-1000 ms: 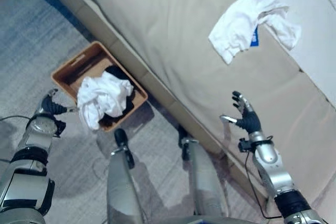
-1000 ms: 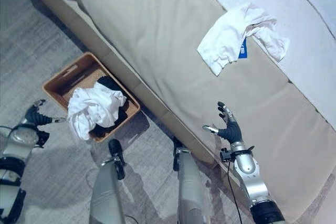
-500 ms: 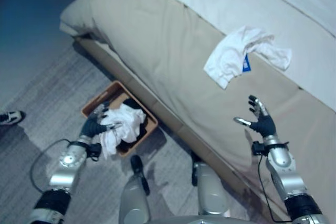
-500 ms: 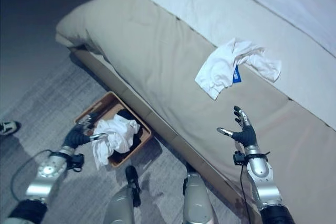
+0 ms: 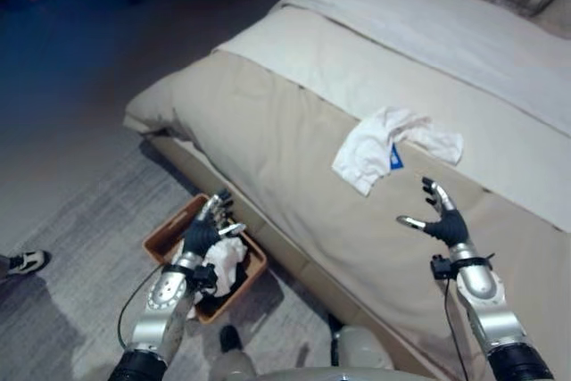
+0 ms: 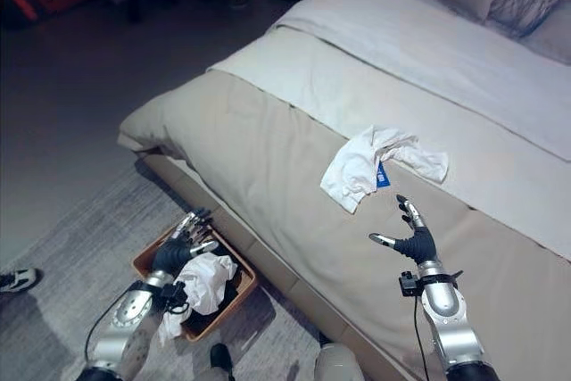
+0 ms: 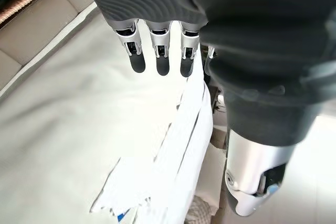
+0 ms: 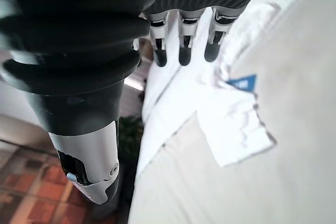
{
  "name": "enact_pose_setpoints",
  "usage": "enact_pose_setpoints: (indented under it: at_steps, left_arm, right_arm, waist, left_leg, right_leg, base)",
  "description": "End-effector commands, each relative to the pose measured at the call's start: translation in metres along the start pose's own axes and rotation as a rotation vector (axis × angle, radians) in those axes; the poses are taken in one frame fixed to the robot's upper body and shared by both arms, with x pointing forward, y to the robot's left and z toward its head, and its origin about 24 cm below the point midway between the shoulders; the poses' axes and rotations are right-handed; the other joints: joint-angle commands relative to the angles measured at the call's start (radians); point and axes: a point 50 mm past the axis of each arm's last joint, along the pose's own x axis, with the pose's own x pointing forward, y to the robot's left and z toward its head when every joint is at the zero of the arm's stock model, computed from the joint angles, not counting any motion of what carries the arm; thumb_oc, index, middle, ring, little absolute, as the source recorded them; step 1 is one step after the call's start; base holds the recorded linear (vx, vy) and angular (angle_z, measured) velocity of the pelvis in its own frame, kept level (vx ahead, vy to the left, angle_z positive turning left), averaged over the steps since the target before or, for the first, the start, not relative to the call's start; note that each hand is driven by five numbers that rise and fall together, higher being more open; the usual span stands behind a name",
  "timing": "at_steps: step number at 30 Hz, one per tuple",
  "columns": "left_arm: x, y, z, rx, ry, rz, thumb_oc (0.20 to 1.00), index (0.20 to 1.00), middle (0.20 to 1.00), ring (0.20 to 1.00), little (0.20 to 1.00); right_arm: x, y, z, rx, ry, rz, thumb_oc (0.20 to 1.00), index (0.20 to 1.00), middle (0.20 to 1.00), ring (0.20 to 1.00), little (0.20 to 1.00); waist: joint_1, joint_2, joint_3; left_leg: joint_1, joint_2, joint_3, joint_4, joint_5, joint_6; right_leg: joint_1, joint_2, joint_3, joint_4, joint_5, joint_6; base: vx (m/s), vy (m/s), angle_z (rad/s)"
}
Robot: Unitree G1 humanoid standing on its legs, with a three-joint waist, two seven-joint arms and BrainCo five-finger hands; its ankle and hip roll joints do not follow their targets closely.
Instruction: Pick up clothes into the bucket
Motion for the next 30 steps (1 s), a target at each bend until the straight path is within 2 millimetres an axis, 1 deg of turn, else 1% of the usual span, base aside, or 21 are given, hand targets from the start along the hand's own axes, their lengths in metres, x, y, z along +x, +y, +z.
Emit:
enact_pose_setpoints:
  at_steps: [1,2,3,4,5,7,9,10,11,12,13,15,16,17,18,20,21,22,23,25,30]
  left_arm:
    - [0.005,-0.008,0.020,0.090,-0.112,-0.033,1.000,1.000,1.000,1.000,1.000]
    - [0.005,-0.009,0.019,0.133,-0.112,-0.031,1.000,1.000,1.000,1.000,1.000]
    - [0.005,-0.009,0.019,0.133,-0.112,-0.030,1.000,1.000,1.000,1.000,1.000]
    - [0.002,-0.009,0.015,0.148,-0.100,-0.027,1.000,1.000,1.000,1.000,1.000]
    - [0.001,-0.009,0.015,0.148,-0.099,-0.026,1.000,1.000,1.000,1.000,1.000]
    - [-0.004,-0.007,0.009,0.148,-0.076,-0.021,1.000,1.000,1.000,1.000,1.000]
    - [-0.010,-0.006,0.007,0.155,-0.066,-0.021,1.000,1.000,1.000,1.000,1.000]
    - [-0.011,-0.004,0.008,0.171,-0.069,-0.018,1.000,1.000,1.000,1.000,1.000]
    - [-0.014,-0.002,0.013,0.192,-0.084,-0.030,1.000,1.000,1.000,1.000,1.000]
    - [-0.014,-0.002,0.013,0.192,-0.085,-0.030,1.000,1.000,1.000,1.000,1.000]
    - [-0.014,-0.001,0.015,0.197,-0.092,-0.031,1.000,1.000,1.000,1.000,1.000]
    - [-0.015,0.001,0.019,0.182,-0.108,-0.025,1.000,1.000,1.000,1.000,1.000]
    - [-0.015,0.001,0.019,0.181,-0.110,-0.023,1.000,1.000,1.000,1.000,1.000]
    - [-0.012,0.001,0.026,0.163,-0.141,-0.017,1.000,1.000,1.000,1.000,1.000]
    - [-0.012,0.002,0.026,0.162,-0.143,-0.016,1.000,1.000,1.000,1.000,1.000]
    - [-0.003,-0.001,0.039,0.148,-0.203,-0.013,1.000,1.000,1.000,1.000,1.000]
    - [-0.003,0.000,0.040,0.148,-0.205,-0.012,1.000,1.000,1.000,1.000,1.000]
    - [-0.001,-0.003,0.048,0.114,-0.247,-0.007,1.000,1.000,1.000,1.000,1.000]
    - [-0.001,-0.003,0.048,0.114,-0.248,-0.006,1.000,1.000,1.000,1.000,1.000]
    - [0.003,-0.006,0.054,0.079,-0.279,0.003,1.000,1.000,1.000,1.000,1.000]
    - [0.011,-0.016,0.065,0.053,-0.344,0.011,1.000,1.000,1.000,1.000,1.000]
  right_arm:
    - [0.008,-0.013,0.023,-0.023,-0.113,-0.040,1.000,1.000,1.000,1.000,1.000]
    - [0.013,-0.010,0.026,-0.005,-0.124,-0.046,1.000,1.000,1.000,1.000,1.000]
    - [0.013,-0.010,0.026,-0.005,-0.124,-0.046,1.000,1.000,1.000,1.000,1.000]
    - [0.017,-0.007,0.028,-0.003,-0.137,-0.055,1.000,1.000,1.000,1.000,1.000]
    - [0.018,-0.007,0.028,-0.003,-0.137,-0.055,1.000,1.000,1.000,1.000,1.000]
    - [0.022,-0.002,0.028,-0.039,-0.130,-0.040,1.000,1.000,1.000,1.000,1.000]
    - [0.026,-0.001,0.028,-0.047,-0.124,-0.052,1.000,1.000,1.000,1.000,1.000]
    - [0.031,0.000,0.031,-0.067,-0.130,-0.053,1.000,1.000,1.000,1.000,1.000]
    - [0.042,0.002,0.040,-0.150,-0.158,-0.056,1.000,1.000,1.000,1.000,1.000]
    - [0.042,0.003,0.040,-0.150,-0.159,-0.057,1.000,1.000,1.000,1.000,1.000]
    - [0.048,0.004,0.043,-0.164,-0.164,-0.068,1.000,1.000,1.000,1.000,1.000]
    - [0.067,0.007,0.057,-0.248,-0.188,-0.092,1.000,1.000,1.000,1.000,1.000]
    - [0.068,0.007,0.058,-0.248,-0.190,-0.093,1.000,1.000,1.000,1.000,1.000]
    - [0.082,0.004,0.077,-0.292,-0.242,-0.116,1.000,1.000,1.000,1.000,1.000]
    - [0.083,0.004,0.078,-0.292,-0.245,-0.116,1.000,1.000,1.000,1.000,1.000]
    - [0.099,-0.001,0.097,-0.356,-0.280,-0.156,1.000,1.000,1.000,1.000,1.000]
    - [0.100,-0.001,0.098,-0.356,-0.283,-0.157,1.000,1.000,1.000,1.000,1.000]
    - [0.111,-0.008,0.116,-0.419,-0.320,-0.198,1.000,1.000,1.000,1.000,1.000]
    - [0.111,-0.008,0.117,-0.419,-0.322,-0.198,1.000,1.000,1.000,1.000,1.000]
    - [0.121,-0.019,0.135,-0.435,-0.354,-0.265,1.000,1.000,1.000,1.000,1.000]
    - [0.134,-0.053,0.184,-0.471,-0.447,-0.404,1.000,1.000,1.000,1.000,1.000]
  waist:
    - [0.021,-0.023,-0.007]
    - [0.041,-0.036,-0.007]
    - [0.039,-0.038,-0.007]
    - [0.056,-0.036,-0.015]
    - [0.055,-0.037,-0.015]
    - [0.056,-0.031,-0.026]
    - [0.058,-0.028,-0.032]
    - [0.067,-0.025,-0.026]
    - [0.095,-0.020,-0.009]
    - [0.096,-0.022,-0.007]
    - [0.105,-0.023,0.003]
    - [0.120,-0.023,0.045]
    - [0.121,-0.022,0.047]
    - [0.119,-0.021,0.091]
    - [0.119,-0.020,0.092]
    - [0.127,-0.041,0.129]
    - [0.125,-0.040,0.128]
    - [0.136,-0.032,0.138]
    - [0.134,-0.034,0.135]
    - [0.134,-0.020,0.162]
    - [0.122,0.009,0.227]
  left_leg:
    - [-0.107,-0.001,-0.153,0.140,0.088,-0.056]
    - [-0.143,-0.092,-0.200,0.097,0.037,-0.045]
    - [-0.142,-0.095,-0.200,0.098,0.035,-0.043]
    - [-0.152,-0.168,-0.225,0.043,0.021,-0.023]
    - [-0.150,-0.169,-0.225,0.040,0.022,-0.022]
    - [-0.102,-0.183,-0.209,-0.017,0.004,0.015]
    - [-0.086,-0.197,-0.185,-0.028,0.001,0.036]
    - [-0.077,-0.199,-0.167,-0.038,-0.002,0.051]
    - [-0.060,-0.202,-0.126,-0.041,-0.019,0.072]
    - [-0.060,-0.203,-0.125,-0.040,-0.019,0.072]
    - [-0.055,-0.209,-0.107,-0.033,-0.030,0.078]
    - [-0.052,-0.202,-0.069,-0.008,-0.050,0.082]
    - [-0.053,-0.201,-0.067,-0.006,-0.051,0.083]
    - [-0.077,-0.178,-0.054,0.033,-0.058,0.077]
    - [-0.081,-0.177,-0.053,0.038,-0.060,0.077]
    - [-0.163,-0.169,-0.038,0.097,-0.066,0.058]
    - [-0.168,-0.168,-0.038,0.101,-0.066,0.058]
    - [-0.210,-0.149,-0.038,0.116,-0.061,0.048]
    - [-0.215,-0.152,-0.038,0.113,-0.055,0.049]
    - [-0.261,-0.132,-0.047,0.145,-0.055,0.041]
    - [-0.397,-0.118,-0.066,0.208,-0.047,0.030]
  right_leg:
    - [-0.023,-0.042,0.012,-0.013,0.058,0.003]
    - [-0.020,-0.050,0.009,-0.018,0.064,0.005]
    - [-0.019,-0.052,0.008,-0.017,0.062,0.007]
    - [-0.024,-0.041,0.017,-0.012,0.069,0.012]
    - [-0.023,-0.043,0.017,-0.011,0.068,0.013]
    - [-0.027,-0.035,0.030,0.003,0.065,0.024]
    - [-0.030,-0.057,0.033,0.022,0.066,0.045]
    - [-0.049,-0.071,0.027,0.067,0.063,0.052]
    - [-0.081,-0.125,-0.025,0.153,0.069,0.059]
    - [-0.082,-0.126,-0.023,0.156,0.068,0.060]
    - [-0.091,-0.160,-0.057,0.172,0.084,0.065]
    - [-0.122,-0.248,-0.108,0.155,0.160,0.074]
    - [-0.123,-0.247,-0.106,0.155,0.161,0.074]
    - [-0.168,-0.283,-0.107,0.121,0.204,0.082]
    - [-0.170,-0.282,-0.106,0.120,0.206,0.082]
    - [-0.175,-0.286,-0.139,0.017,0.235,0.090]
    - [-0.177,-0.285,-0.140,0.015,0.238,0.089]
    - [-0.218,-0.262,-0.139,0.018,0.232,0.085]
    - [-0.223,-0.265,-0.138,0.016,0.236,0.084]
    - [-0.280,-0.252,-0.133,0.053,0.220,0.079]
    - [-0.419,-0.250,-0.102,0.149,0.194,0.065]
  base:
    - [-0.04,-0.030,0.00]
    - [-0.01,-0.007,0.14]
    - [0.03,0.024,0.19]
    - [0.05,0.041,0.10]
    - [0.07,0.069,0.05]
    - [0.07,0.126,-0.15]
    - [0.07,0.180,-0.28]
    - [0.01,0.229,-0.31]
    - [-0.01,0.181,-0.34]
    - [-0.01,0.142,-0.69]
    - [-0.01,0.058,-0.94]
    - [-0.07,0.019,-0.82]
    - [-0.21,-0.092,-0.62]
    - [-0.16,-0.068,-0.48]
    - [-0.26,-0.153,-0.49]
    - [-0.17,-0.117,-0.20]
    - [-0.16,-0.071,-0.02]
    - [-0.10,-0.036,0.11]
    - [-0.13,-0.069,0.03]
    - [-0.11,-0.088,-0.33]
    - [-0.14,-0.070,-0.08]
